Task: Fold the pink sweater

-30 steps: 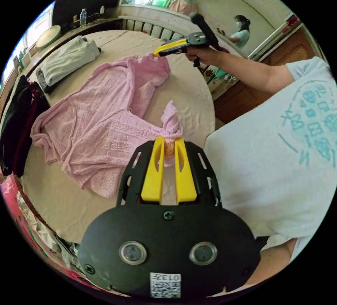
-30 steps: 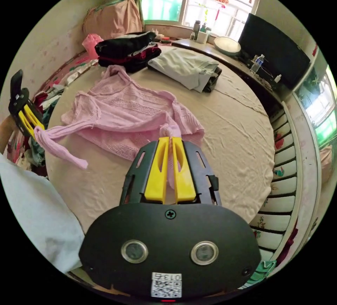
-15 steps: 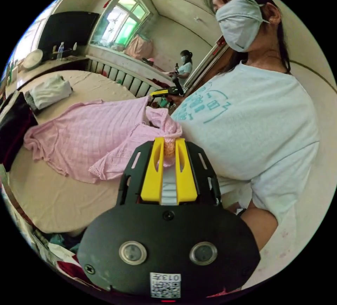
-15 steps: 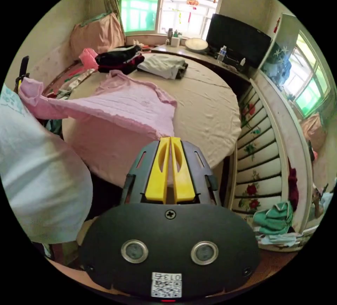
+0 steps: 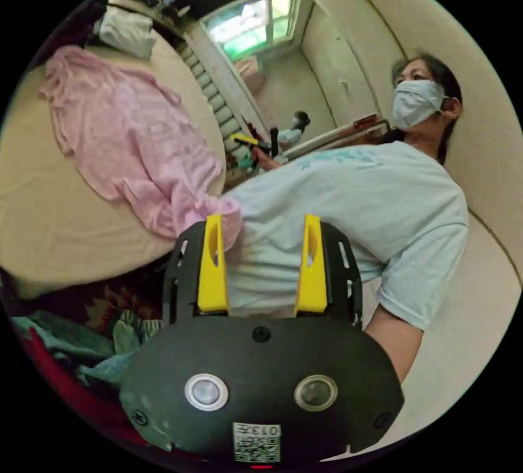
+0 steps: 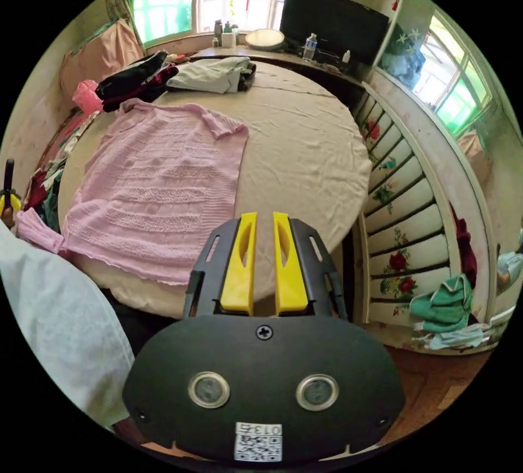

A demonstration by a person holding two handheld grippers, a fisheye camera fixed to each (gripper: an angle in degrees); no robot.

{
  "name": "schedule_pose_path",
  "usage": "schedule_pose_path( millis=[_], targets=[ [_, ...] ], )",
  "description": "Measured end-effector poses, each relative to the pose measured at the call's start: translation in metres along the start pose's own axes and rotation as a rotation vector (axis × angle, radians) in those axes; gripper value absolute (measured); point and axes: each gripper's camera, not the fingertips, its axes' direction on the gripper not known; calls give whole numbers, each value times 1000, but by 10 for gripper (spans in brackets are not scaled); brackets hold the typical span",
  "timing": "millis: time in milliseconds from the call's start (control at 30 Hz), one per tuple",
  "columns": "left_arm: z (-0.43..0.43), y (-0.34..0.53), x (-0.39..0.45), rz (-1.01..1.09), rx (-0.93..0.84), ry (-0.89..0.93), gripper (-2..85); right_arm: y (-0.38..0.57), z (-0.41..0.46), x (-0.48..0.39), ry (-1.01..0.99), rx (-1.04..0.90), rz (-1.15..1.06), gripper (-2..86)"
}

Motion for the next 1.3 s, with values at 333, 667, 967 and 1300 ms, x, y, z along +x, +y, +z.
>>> schedule_pose_path(
  millis=[333,667,967,1300],
  targets=[
    [-34,-126,-100,-272,370,-766,159,-170,103,-72,-127,42,-410,83],
    [20,-255,-217,-480,22,-1107,68,-217,154,-87,-95,-1,-650,48],
    [21,-297,-202,-394,-48,-1154,23,-225,165,-82,-125,-1,-761,23],
    [23,-357,-197,-227,-212,-1319,41,-301,179,-4,-134,-40,-498,15]
  ],
)
